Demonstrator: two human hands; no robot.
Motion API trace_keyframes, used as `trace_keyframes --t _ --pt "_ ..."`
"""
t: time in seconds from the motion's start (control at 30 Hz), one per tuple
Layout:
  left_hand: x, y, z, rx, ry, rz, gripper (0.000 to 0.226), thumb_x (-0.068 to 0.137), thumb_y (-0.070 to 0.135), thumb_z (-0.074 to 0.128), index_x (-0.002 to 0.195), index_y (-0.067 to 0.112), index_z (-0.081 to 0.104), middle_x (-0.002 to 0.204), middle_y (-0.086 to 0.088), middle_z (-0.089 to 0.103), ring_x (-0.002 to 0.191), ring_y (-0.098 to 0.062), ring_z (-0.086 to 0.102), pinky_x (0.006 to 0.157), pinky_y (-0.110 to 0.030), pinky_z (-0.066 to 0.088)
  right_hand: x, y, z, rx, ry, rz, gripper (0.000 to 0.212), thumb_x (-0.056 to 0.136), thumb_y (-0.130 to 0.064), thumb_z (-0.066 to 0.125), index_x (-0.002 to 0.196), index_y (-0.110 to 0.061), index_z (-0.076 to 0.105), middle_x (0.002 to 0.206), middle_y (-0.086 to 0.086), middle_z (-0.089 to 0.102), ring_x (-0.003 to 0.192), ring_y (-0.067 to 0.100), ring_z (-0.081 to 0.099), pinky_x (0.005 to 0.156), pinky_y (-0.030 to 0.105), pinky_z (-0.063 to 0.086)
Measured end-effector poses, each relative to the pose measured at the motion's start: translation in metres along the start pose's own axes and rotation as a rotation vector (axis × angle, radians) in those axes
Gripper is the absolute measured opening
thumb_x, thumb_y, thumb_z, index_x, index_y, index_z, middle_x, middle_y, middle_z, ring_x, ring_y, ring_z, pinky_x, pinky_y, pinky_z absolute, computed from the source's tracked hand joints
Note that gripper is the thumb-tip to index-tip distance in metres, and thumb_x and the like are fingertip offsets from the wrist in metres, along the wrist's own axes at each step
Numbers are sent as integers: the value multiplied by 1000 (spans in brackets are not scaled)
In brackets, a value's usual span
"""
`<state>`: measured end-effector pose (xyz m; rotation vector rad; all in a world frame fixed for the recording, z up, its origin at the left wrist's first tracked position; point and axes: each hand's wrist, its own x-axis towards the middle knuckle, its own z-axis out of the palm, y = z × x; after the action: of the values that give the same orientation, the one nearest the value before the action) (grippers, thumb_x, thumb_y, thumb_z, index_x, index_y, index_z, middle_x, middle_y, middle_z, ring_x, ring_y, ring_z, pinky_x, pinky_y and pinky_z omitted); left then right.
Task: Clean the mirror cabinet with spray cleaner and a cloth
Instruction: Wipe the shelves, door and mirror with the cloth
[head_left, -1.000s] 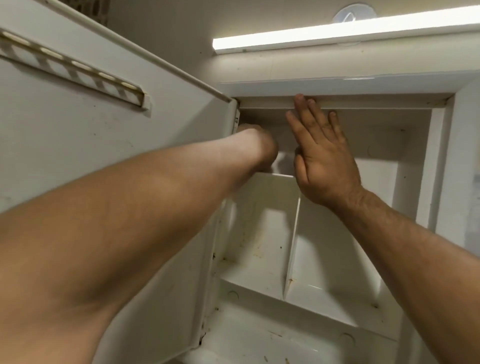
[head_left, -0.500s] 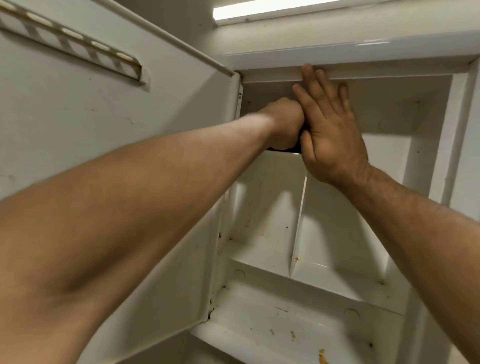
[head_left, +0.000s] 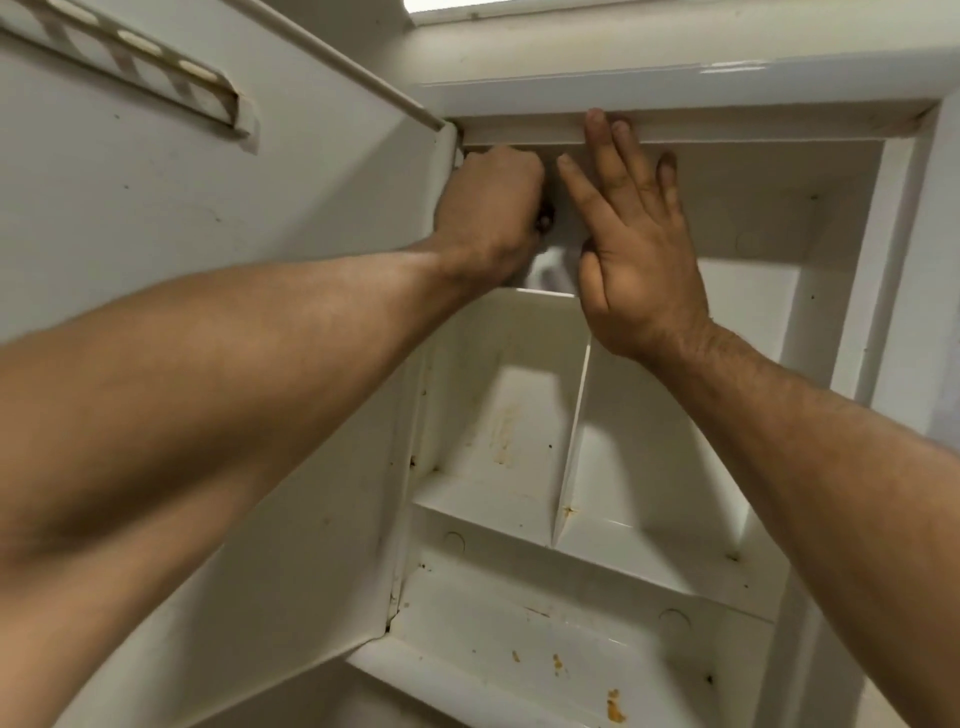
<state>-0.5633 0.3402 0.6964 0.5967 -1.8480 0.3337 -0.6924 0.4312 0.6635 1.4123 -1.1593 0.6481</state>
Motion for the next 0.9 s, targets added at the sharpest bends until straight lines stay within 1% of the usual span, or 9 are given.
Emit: trace_keyframes --t 0.1,0.17,0.23,0.37,0.47,0.6,0.67,0.8,0.9 --pt "7 18 7 -229 64 -132 21 102 20 54 87 18 68 96 -2 72 91 -22 70 81 -33 57 -1 0 2 15 14 6 78 84 -13 47 161 -12 32 172 12 14 160 29 7 128 55 1" --pt "15 24 7 -304 -4 -128 27 103 20 51 79 18 62 93 -1 69 89 -19 68 75 -30 53 0 0 3 32 18 23 78 85 -15 46 161 -10 30 172 12 14 160 28 8 128 56 2" --pt "16 16 0 -329 -210 -9 9 93 14 63 93 7 69 98 -5 71 95 -23 70 78 -32 55 0 0 3 32 13 27 76 86 -17 44 161 -10 32 172 12 14 160 29 8 128 56 2" --pt "9 2 -15 -192 -431 179 31 89 16 76 117 8 63 101 2 61 98 -16 61 82 -27 51 -1 2 1 8 -14 18 74 86 -19 45 160 -13 36 172 13 14 160 32 8 128 58 3" --pt "7 -2 -17 19 -393 181 20 95 12 67 115 10 63 93 -3 59 91 -26 61 77 -32 46 -3 0 1 -8 -15 9 73 87 -14 45 160 -15 36 173 12 13 160 31 7 128 57 4" --pt "-3 4 3 200 -232 152 20 99 7 58 115 6 69 116 -14 71 107 -35 70 76 -39 48 -3 -2 -2 -27 -12 11 77 86 -15 42 162 -16 30 173 12 13 160 30 7 128 57 4" --pt "-1 10 5 154 -253 132 21 99 6 57 116 8 69 117 -12 71 107 -33 69 78 -38 50 -3 -3 -2 -29 -9 16 79 85 -17 40 163 -15 29 173 12 13 160 30 7 128 56 4" --pt "7 -4 -15 -197 -391 -53 22 86 17 79 103 9 68 104 -7 72 91 -22 69 79 -35 59 -2 -2 -1 1 11 14 80 83 -15 41 163 -13 28 172 12 14 160 31 8 127 59 5" --pt "-13 1 -15 -331 -251 6 16 85 15 74 100 9 74 98 -3 74 93 -19 71 87 -35 58 -3 -2 1 8 9 18 80 85 -17 41 163 -14 25 173 11 13 160 29 7 127 59 4"
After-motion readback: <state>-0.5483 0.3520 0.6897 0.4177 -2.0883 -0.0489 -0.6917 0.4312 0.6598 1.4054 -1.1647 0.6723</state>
